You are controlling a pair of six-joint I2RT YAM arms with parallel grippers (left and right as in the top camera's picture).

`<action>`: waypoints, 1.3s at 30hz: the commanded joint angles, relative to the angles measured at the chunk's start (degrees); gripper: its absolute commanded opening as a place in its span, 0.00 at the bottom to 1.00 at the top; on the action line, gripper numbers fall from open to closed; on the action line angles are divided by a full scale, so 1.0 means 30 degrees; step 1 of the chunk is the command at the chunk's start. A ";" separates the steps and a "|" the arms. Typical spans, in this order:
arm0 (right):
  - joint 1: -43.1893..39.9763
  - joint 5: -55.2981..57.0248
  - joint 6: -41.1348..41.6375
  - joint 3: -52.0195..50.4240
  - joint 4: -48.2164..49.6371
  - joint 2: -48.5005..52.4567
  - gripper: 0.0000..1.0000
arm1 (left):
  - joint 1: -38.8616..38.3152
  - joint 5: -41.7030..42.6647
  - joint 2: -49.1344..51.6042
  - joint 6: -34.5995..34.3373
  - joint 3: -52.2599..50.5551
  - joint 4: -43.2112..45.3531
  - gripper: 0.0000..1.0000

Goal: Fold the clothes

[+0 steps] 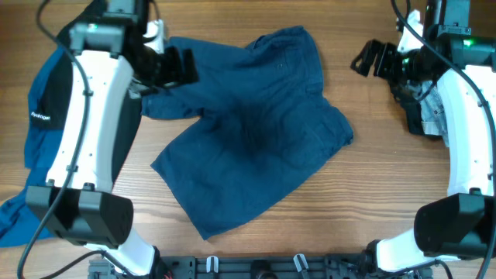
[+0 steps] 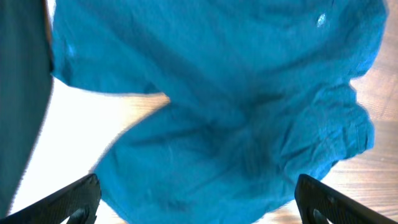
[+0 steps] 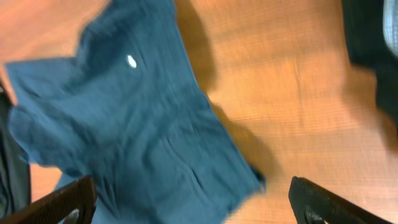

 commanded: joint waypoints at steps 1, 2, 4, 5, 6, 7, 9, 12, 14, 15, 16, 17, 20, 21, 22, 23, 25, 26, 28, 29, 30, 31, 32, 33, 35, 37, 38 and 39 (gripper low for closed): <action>0.0066 0.0736 0.0437 -0.0219 -0.1129 -0.0007 0.99 | -0.2127 -0.1800 -0.1545 -0.3803 -0.1865 -0.0248 1.00; 0.0066 0.0772 0.0459 -0.0503 -0.1282 -0.0007 0.99 | -0.2776 -0.1872 -0.2025 -0.4605 -0.2812 -0.0073 1.00; 0.0066 0.0772 0.0510 -0.1282 -0.1246 -0.0007 0.99 | -0.4095 -0.2091 -0.3111 -0.6426 -0.5173 0.0503 1.00; 0.0066 0.0772 0.0510 -0.1734 -0.1209 -0.0007 0.99 | -0.4663 -0.2091 -0.3621 -0.7169 -0.6317 0.0845 1.00; 0.0066 0.0772 0.0510 -0.2091 -0.1166 -0.0007 0.98 | -0.5238 -0.2091 -0.4167 -0.8065 -0.7512 0.1260 1.00; 0.0066 0.0765 0.0510 -0.2506 -0.1093 -0.0007 0.97 | -0.5850 -0.2084 -0.4809 -0.9071 -0.8837 0.1741 1.00; 0.0066 0.0758 0.0495 -0.3526 -0.0641 -0.0007 0.97 | -0.7300 -0.2084 -0.6448 -1.1475 -1.1788 0.2929 1.00; 0.0066 0.0699 0.0510 -0.5013 0.0867 0.0000 0.98 | -0.9355 -0.2157 -0.8604 -1.4273 -1.5198 0.4430 1.00; 0.0080 0.0255 0.0503 -0.6011 0.2178 0.0000 0.98 | -1.0586 -0.2732 -0.9697 -1.5868 -1.7092 0.5479 1.00; 0.0124 0.0029 0.0503 -0.6339 0.2637 0.0000 0.98 | -1.1030 -0.3104 -1.0003 -1.6524 -1.7799 0.5901 0.98; 0.0160 -0.0124 0.0510 -0.6608 0.2994 0.0000 0.98 | -1.1373 -0.3344 -1.0163 -1.7129 -1.8389 0.6273 0.97; 0.0211 -0.0233 0.0510 -0.6827 0.3315 0.0007 0.98 | -1.1708 -0.3373 -1.0207 -1.7507 -1.9030 0.6819 0.95; 0.0627 -0.0408 0.0510 -0.7271 0.4080 0.0007 0.98 | -1.2568 -0.3381 -0.9828 -1.7558 -2.0633 0.8131 0.95; 0.0801 -0.0401 0.0495 -0.7271 0.4204 0.0066 0.98 | -1.2743 -0.3373 -0.9632 -1.7558 -2.1158 0.8444 0.96; 0.0976 -0.0393 0.0488 -0.7271 0.4371 0.0080 0.98 | -1.2866 -0.3264 -0.9428 -1.7566 -2.1740 0.8859 0.98; 0.1107 -0.0393 0.0495 -0.7271 0.4561 0.0087 0.98 | -1.2976 -0.2943 -0.9238 -1.7602 -2.2396 0.9289 0.99; 0.1297 -0.0386 0.0495 -0.7271 0.4903 0.0087 0.98 | -1.3012 -0.1916 -0.9136 -1.8134 -2.3350 0.9945 0.99; 0.1326 -0.0393 0.0495 -0.7271 0.4983 0.0087 0.98 | -1.3012 -0.1588 -0.9136 -1.8513 -2.3700 1.0149 0.99; 0.1333 -0.0386 0.0495 -0.7271 0.5180 0.0087 0.98 | -1.3012 -0.1341 -0.9136 -1.9118 -2.4203 1.0331 0.99; 0.1333 -0.0335 0.0503 -0.7271 0.5224 0.0087 0.98 | -1.3012 -0.1260 -0.9136 -1.9263 -2.4385 1.0331 0.99; 0.1333 -0.0328 0.0495 -0.7271 0.5275 0.0087 0.98 | -1.3012 -0.1086 -0.9136 -1.9256 -2.4407 1.0244 0.99; 0.1333 -0.0321 0.0495 -0.7271 0.5326 0.0087 0.98 | -1.3012 -0.0801 -0.9136 -1.9256 -2.4407 1.0185 0.98; 0.1333 -0.0321 0.0481 -0.7271 0.5355 0.0087 0.98 | -1.3019 -0.0539 -0.9136 -1.9256 -2.4407 1.0127 0.98; 0.1333 -0.0306 0.0488 -0.7271 0.5391 0.0087 0.99 | -1.3019 -0.0313 -0.9136 -1.9249 -2.4407 1.0112 0.98; 0.1333 -0.0160 0.0503 -0.7271 0.5501 0.0095 0.99 | -1.3340 -0.0240 -0.9136 -1.9256 -2.4407 1.0134 0.97; 0.1333 0.0131 0.0488 -0.7293 0.5625 0.0095 0.99 | -1.3828 -0.0262 -0.9122 -1.9271 -2.4407 1.0295 0.86; 0.1333 0.0124 0.0495 -0.7344 0.5690 0.0095 0.99 | -1.4047 -0.0233 -0.9122 -1.9271 -2.4407 1.0360 0.79; 0.1333 0.0124 0.0503 -0.7439 0.5748 0.0095 0.98 | -1.4265 -0.0197 -0.9122 -1.9285 -2.4407 1.0418 0.71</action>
